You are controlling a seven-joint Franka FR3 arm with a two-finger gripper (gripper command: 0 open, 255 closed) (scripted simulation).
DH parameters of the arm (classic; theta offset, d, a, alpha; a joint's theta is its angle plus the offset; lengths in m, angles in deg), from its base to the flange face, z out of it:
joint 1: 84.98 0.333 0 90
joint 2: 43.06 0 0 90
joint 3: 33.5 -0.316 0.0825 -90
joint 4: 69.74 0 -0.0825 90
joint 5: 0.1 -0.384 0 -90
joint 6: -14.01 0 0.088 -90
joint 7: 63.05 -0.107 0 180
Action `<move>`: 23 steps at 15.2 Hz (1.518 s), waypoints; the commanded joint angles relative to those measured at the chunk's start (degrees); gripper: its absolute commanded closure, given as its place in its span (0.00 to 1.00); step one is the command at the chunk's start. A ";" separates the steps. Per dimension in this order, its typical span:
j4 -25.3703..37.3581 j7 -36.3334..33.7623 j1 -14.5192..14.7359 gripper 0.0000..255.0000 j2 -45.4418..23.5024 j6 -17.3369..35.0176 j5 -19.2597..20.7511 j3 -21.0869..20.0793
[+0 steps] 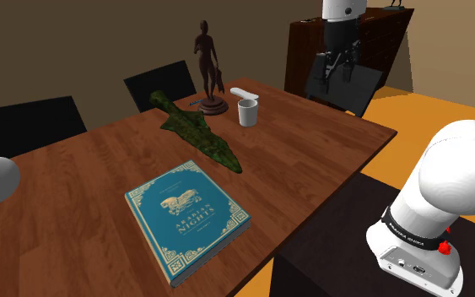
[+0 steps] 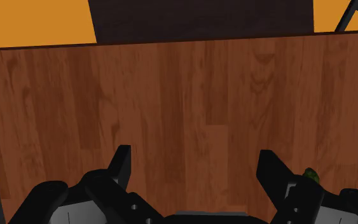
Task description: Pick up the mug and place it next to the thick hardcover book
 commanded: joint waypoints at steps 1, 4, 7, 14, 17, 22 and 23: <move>0.00 0.00 0.00 0.00 0.00 0.00 0.00 0.00; 1.29 1.23 0.41 0.00 -5.92 5.03 0.30 0.95; 3.28 2.52 0.83 0.00 -12.10 9.62 0.37 1.80; 10.58 5.83 1.76 0.00 -27.08 18.20 -0.44 3.37; 14.80 7.38 2.04 0.00 -33.61 20.86 -1.18 3.78; 23.30 10.00 2.19 0.00 -44.56 23.86 -2.80 4.04; 25.23 10.52 2.17 0.00 -46.76 24.24 -3.15 4.02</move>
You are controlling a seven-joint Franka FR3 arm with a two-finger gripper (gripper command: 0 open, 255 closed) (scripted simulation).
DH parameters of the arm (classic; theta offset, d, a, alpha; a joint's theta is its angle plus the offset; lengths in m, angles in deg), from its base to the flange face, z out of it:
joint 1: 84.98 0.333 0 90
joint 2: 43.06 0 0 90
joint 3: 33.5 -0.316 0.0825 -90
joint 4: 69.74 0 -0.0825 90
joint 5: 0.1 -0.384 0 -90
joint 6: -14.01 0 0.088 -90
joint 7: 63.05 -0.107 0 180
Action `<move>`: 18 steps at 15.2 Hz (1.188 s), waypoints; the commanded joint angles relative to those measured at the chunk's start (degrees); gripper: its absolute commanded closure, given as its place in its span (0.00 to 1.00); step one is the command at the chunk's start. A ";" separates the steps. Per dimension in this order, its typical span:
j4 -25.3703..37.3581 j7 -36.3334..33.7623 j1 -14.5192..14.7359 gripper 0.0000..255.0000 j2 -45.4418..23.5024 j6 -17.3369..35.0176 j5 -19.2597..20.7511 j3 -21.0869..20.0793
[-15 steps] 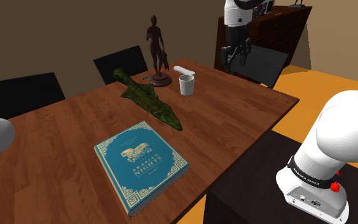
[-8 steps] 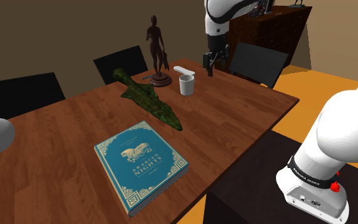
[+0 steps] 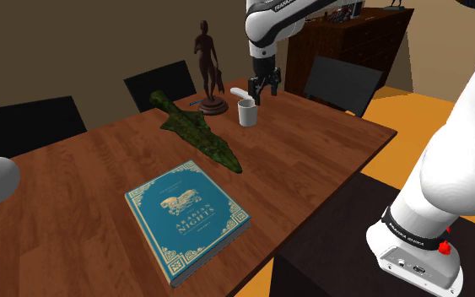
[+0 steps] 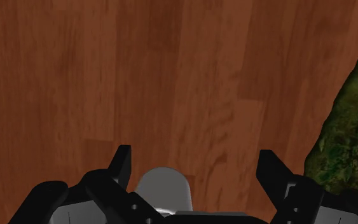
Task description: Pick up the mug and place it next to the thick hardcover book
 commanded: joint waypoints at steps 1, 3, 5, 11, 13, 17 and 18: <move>4.41 1.27 -0.13 0.00 -4.92 0.77 -0.76 0.06; 8.70 2.24 -0.28 0.00 -9.38 1.14 -1.46 -0.09; 13.37 3.15 -0.47 0.00 -13.90 1.20 -2.11 -0.31; 26.05 5.05 -1.17 0.00 -25.48 0.59 -3.46 -1.09; 25.10 5.07 -1.21 0.00 -25.88 1.95 -3.50 -1.10; 23.39 5.13 -1.30 0.00 -26.81 4.59 -3.59 -1.14; 23.14 5.13 -1.31 0.00 -26.95 4.97 -3.61 -1.14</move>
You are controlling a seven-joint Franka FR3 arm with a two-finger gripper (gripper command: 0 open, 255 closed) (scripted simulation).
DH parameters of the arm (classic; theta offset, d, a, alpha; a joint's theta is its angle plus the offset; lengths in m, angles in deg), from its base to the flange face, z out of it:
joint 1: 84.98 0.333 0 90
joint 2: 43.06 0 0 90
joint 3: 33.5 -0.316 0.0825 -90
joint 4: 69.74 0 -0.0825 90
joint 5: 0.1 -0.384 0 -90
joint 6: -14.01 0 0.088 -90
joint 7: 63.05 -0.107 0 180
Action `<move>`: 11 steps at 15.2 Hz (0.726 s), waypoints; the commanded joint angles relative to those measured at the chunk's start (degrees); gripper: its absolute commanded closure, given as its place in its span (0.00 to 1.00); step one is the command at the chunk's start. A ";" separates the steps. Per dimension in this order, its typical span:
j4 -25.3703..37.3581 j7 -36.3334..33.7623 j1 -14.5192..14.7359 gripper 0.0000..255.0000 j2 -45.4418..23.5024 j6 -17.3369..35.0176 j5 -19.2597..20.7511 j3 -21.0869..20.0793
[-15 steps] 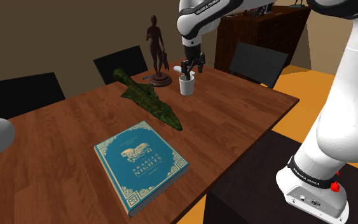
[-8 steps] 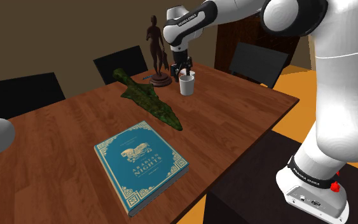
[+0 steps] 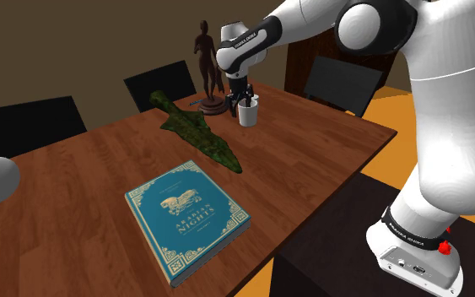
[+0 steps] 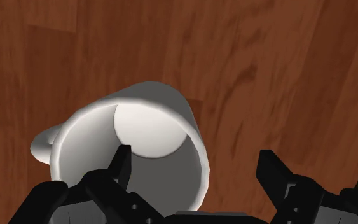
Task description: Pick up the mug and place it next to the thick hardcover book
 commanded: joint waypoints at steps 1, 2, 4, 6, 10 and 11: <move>-0.39 -0.02 0.01 0.00 -0.13 0.55 -0.01 -0.01; -0.39 -0.02 0.01 0.00 -0.14 0.55 -0.01 -0.01; -0.39 -0.02 0.01 0.00 -0.14 0.55 -0.01 -0.01; -0.39 -0.02 0.01 0.00 -0.14 0.55 -0.01 -0.01; -0.38 -0.02 0.01 1.00 -0.14 0.53 -0.01 -0.01; -0.38 -0.02 0.01 1.00 -0.14 0.53 -0.01 -0.01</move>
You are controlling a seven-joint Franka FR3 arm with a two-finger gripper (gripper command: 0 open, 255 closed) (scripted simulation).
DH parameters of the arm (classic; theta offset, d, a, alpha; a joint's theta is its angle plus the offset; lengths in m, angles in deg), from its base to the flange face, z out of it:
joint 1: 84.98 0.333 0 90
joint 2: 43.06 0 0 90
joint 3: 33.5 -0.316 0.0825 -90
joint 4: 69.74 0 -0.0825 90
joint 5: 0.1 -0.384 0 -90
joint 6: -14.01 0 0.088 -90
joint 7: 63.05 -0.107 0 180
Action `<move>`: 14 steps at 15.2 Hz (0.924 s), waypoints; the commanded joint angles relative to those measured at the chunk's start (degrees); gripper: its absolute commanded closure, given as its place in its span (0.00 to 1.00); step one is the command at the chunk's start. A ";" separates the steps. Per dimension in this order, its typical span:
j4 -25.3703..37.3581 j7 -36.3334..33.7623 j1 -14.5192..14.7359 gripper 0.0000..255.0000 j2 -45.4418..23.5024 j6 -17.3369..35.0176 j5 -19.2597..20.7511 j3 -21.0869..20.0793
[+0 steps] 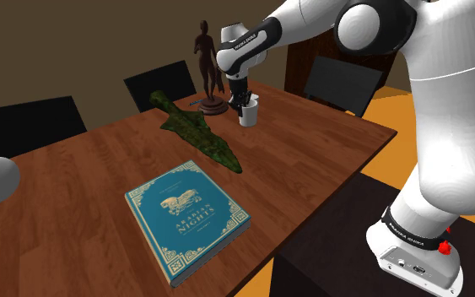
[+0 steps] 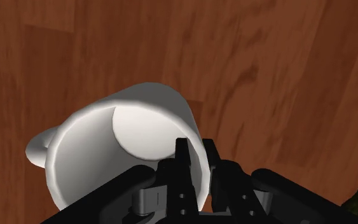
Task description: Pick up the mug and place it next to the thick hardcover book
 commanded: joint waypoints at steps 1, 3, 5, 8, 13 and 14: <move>0.00 0.00 0.00 1.00 0.00 0.00 0.00 0.00; 0.00 0.00 0.00 1.00 0.00 0.00 0.00 0.00; 0.01 0.00 0.00 1.00 0.00 -0.01 0.00 0.00; 0.66 0.01 0.02 1.00 0.60 -1.24 0.05 0.04; 2.66 0.06 0.05 1.00 1.85 -4.49 0.17 0.11; 3.10 0.08 0.05 1.00 2.07 -5.16 0.19 0.12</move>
